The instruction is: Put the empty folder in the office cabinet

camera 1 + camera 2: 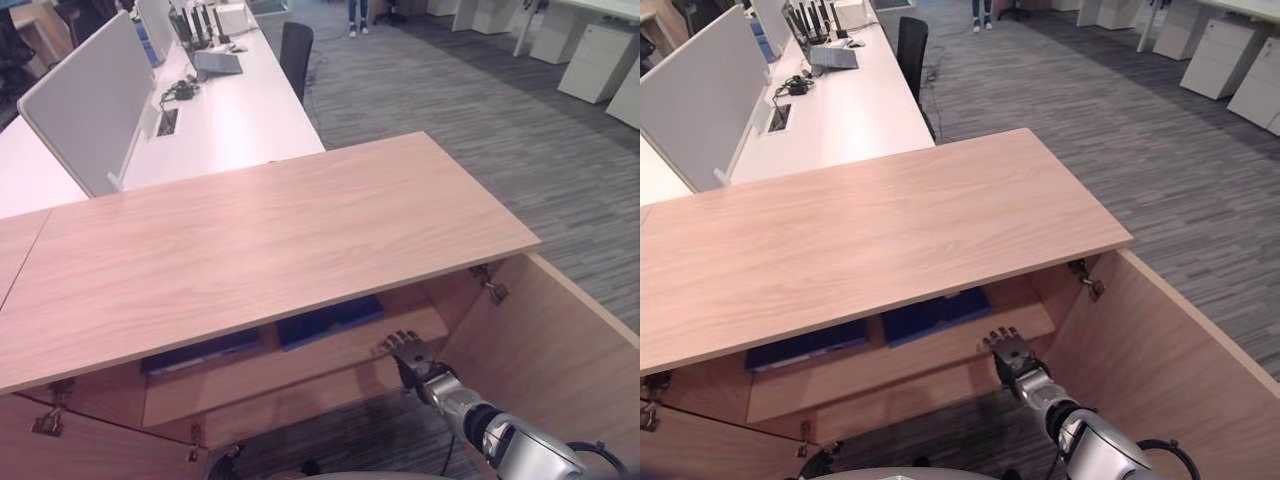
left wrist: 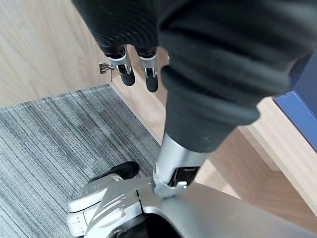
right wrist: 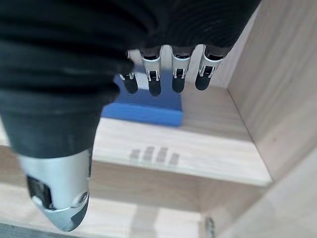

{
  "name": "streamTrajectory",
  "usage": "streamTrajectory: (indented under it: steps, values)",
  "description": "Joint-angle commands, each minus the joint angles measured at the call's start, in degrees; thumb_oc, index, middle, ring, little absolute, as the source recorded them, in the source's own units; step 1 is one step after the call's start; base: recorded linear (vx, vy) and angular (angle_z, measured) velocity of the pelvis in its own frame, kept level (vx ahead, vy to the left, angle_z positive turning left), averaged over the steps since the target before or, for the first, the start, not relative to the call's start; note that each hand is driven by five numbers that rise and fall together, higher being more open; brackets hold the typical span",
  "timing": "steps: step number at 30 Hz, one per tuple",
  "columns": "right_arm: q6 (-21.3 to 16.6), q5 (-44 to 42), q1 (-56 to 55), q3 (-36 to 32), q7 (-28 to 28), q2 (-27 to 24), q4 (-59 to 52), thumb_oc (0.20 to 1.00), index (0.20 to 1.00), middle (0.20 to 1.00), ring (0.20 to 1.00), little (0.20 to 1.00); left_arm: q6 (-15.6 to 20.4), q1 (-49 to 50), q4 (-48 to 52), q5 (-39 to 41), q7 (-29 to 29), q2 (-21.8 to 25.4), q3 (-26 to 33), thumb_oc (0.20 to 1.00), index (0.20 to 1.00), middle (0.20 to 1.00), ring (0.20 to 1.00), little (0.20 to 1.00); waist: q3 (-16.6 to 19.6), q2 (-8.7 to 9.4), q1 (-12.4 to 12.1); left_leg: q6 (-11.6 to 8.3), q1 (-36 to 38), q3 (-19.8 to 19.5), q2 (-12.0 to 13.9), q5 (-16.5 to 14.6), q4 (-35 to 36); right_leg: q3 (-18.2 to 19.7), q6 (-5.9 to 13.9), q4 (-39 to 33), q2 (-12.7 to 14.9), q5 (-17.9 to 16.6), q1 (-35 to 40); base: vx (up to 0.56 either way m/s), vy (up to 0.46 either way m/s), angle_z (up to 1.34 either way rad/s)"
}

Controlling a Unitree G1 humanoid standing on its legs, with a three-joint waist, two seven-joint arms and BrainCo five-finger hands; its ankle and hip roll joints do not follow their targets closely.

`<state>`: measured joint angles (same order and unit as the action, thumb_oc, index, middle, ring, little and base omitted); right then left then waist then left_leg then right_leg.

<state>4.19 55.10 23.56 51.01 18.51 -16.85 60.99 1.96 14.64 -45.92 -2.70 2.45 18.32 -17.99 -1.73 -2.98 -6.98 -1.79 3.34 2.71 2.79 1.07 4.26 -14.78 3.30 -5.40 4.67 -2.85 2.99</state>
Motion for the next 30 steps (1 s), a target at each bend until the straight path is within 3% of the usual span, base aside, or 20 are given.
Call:
streamTrajectory:
  steps: [1, 7, 10, 11, 12, 13, 14, 16, 18, 21, 23, 26, 30]
  values:
    - [-0.3, -3.2, 7.9, 0.8, 0.6, 0.5, 2.5, 1.000, 1.000, 1.000, 1.000, 1.000, 0.8, 0.4, 3.2, 0.7, -1.2, 1.5, -3.5, 1.000, 1.000, 1.000, 1.000, 1.000, -0.1, 1.10, -1.8, 1.03, 1.5, -0.9, 0.2, -6.6, -3.5, -3.2, 2.44, 0.8, 0.0, 1.5, -1.3, 0.04, -0.043, 0.00]
    - [-0.7, -5.3, 9.3, 0.6, 0.9, 0.6, 0.9, 1.000, 1.000, 1.000, 1.000, 1.000, 0.6, -0.7, 3.9, 0.3, -0.6, 2.6, -3.8, 1.000, 1.000, 1.000, 1.000, 1.000, -1.5, 0.68, -1.5, -0.25, -0.3, -1.5, 1.4, -6.2, -5.4, -4.3, 1.75, 1.7, -0.2, 2.7, -1.7, 0.00, -0.065, 0.05]
    - [-0.9, -7.7, 10.8, 0.0, 1.2, 0.5, -1.4, 1.000, 1.000, 1.000, 1.000, 1.000, 0.6, -1.0, 5.4, 0.9, -0.2, 3.3, -3.8, 1.000, 1.000, 1.000, 1.000, 1.000, -3.8, 0.24, -1.4, -1.59, -4.4, -1.3, 1.8, -6.8, -12.6, -5.3, 0.89, 3.6, 0.3, 4.0, -2.4, -0.05, -0.076, 0.25]
    - [-0.9, -8.7, 11.2, -0.3, 1.8, 0.2, -2.2, 1.000, 1.000, 1.000, 1.000, 1.000, 0.6, -1.5, 5.4, 1.0, 0.2, 3.3, -4.2, 1.000, 1.000, 1.000, 1.000, 1.000, -5.2, -0.26, -1.4, -2.47, -7.3, -0.8, 2.2, -6.9, -17.5, -6.0, 0.42, 4.5, 0.7, 4.8, -2.3, -0.11, -0.009, 0.21]
    - [-0.8, -9.6, 11.6, -0.8, 2.4, -0.4, -3.0, 1.000, 1.000, 1.000, 1.000, 1.000, 0.6, -2.2, 5.7, 1.0, 0.4, 3.2, -4.6, 1.000, 1.000, 1.000, 1.000, 1.000, -6.5, -0.65, -1.2, -3.00, -10.3, 0.7, 3.0, -4.6, -21.0, -7.3, -0.04, 5.1, 1.5, 5.3, -2.4, -0.14, 0.019, 0.31]
    - [-0.5, -10.4, 12.2, -1.4, 2.7, -1.1, -3.5, 1.000, 1.000, 1.000, 1.000, 1.000, 0.4, -3.0, 5.8, 0.9, 0.5, 3.2, -4.9, 1.000, 1.000, 1.000, 1.000, 1.000, -7.4, -1.10, -0.8, -2.95, -13.6, 3.2, 4.5, -2.7, -23.2, -8.8, -0.30, 5.5, 2.3, 5.7, -2.6, -0.05, 0.012, 0.34]
    - [-0.4, -11.0, 12.6, -1.8, 3.2, -1.6, -4.0, 1.000, 1.000, 1.000, 1.000, 1.000, 0.3, -3.7, 6.0, 0.6, 0.5, 3.3, -5.0, 1.000, 1.000, 1.000, 1.000, 1.000, -7.6, -1.49, -0.5, -3.20, -15.4, 5.3, 6.0, -2.7, -23.6, -9.2, -0.02, 5.3, 2.2, 6.7, -2.4, -0.03, 0.002, 0.51]
    - [-0.2, -11.5, 13.6, -2.3, 4.0, -2.7, -5.3, 1.000, 1.000, 1.000, 1.000, 1.000, 0.4, -4.8, 4.5, -0.3, 0.7, 3.2, -5.5, 1.000, 1.000, 1.000, 1.000, 1.000, -8.4, -1.96, 0.0, -2.97, -18.6, 10.3, 7.6, -1.0, -22.0, -10.6, 0.08, 4.7, 2.4, 6.4, -3.2, -0.01, 0.013, 0.86]
    - [-0.2, -11.3, 14.8, -1.9, 4.3, -3.0, -6.9, 1.000, 1.000, 1.000, 1.000, 1.000, 0.8, -5.2, 0.9, -0.6, 1.9, 2.1, -5.3, 1.000, 1.000, 1.000, 1.000, 1.000, -8.5, -2.48, 0.3, -2.68, -17.1, 12.2, 7.9, -0.8, -17.3, -10.6, 0.41, 5.2, 2.4, 6.3, -4.8, 0.03, 0.091, 0.60]
    - [-0.1, -13.4, 15.9, -3.1, 5.7, -3.3, -8.8, 1.000, 1.000, 1.000, 1.000, 1.000, 1.3, -6.9, -3.2, -1.2, 3.8, 1.1, -6.0, 1.000, 1.000, 1.000, 1.000, 1.000, -10.6, -3.06, 1.2, -1.75, -19.8, 11.5, 6.7, -1.3, -16.8, -9.9, 0.47, 7.8, 3.4, 6.1, -9.0, -0.12, 0.121, -0.08]
    - [0.4, -15.6, 19.7, -3.1, 7.6, -2.4, -9.9, 1.000, 1.000, 1.000, 1.000, 1.000, 1.4, -9.5, -8.5, -1.0, 7.5, -0.2, -6.2, 1.000, 1.000, 1.000, 1.000, 1.000, -13.3, -3.27, 1.2, -0.51, -23.4, 12.3, 5.9, -2.1, -18.7, -7.8, -0.41, 14.3, 5.4, 6.2, -16.5, -0.23, 0.188, -0.43]
    - [0.6, -16.2, 23.2, -3.0, 9.2, -2.5, -13.8, 1.000, 1.000, 1.000, 1.000, 1.000, 1.7, -12.7, -13.6, -0.5, 11.0, -1.6, -4.8, 1.000, 1.000, 1.000, 1.000, 1.000, -15.2, -2.09, 0.5, 0.94, -27.7, 13.2, 6.1, -3.7, -22.2, -4.8, -1.15, 20.9, 7.5, 7.3, -24.0, -0.12, 0.114, -0.17]
    - [0.8, -17.0, 25.7, -4.1, 10.5, -4.2, -17.9, 1.000, 1.000, 1.000, 1.000, 1.000, 1.8, -15.4, -16.0, 0.2, 12.8, -1.9, -4.2, 1.000, 1.000, 1.000, 1.000, 1.000, -16.3, -0.92, 0.4, 1.93, -32.8, 12.5, 6.1, -5.5, -26.4, -3.7, -1.59, 25.7, 9.0, 8.6, -29.5, -0.08, 0.019, -0.17]
